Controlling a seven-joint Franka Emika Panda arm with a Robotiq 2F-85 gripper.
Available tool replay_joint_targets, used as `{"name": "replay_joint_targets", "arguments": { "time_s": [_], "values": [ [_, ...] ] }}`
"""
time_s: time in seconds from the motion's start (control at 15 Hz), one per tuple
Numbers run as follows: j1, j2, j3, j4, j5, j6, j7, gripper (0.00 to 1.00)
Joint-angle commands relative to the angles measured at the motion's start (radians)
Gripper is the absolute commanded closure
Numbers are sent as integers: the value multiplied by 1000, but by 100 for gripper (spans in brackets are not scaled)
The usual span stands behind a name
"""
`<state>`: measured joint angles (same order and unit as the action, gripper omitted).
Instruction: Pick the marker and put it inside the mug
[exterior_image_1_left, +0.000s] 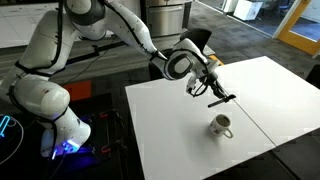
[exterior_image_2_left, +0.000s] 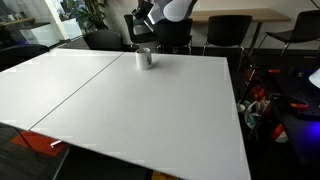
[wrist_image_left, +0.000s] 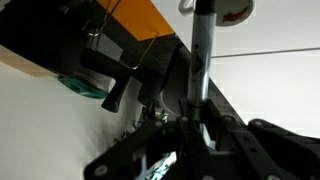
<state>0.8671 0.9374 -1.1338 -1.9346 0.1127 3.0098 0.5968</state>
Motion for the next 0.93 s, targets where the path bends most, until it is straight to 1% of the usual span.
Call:
{"name": "replay_joint_targets", "arguments": {
  "time_s": [0.0,0.33,0.67,0.87],
  "values": [
    [-25,86,-23,91,52,-32,51,95],
    [-51,216,-53,188,100,-20,175,95],
    [-39,374,-167,221,122,-3,347,95],
    [-47,425,-202,235,122,-9,403,95]
  ]
}}
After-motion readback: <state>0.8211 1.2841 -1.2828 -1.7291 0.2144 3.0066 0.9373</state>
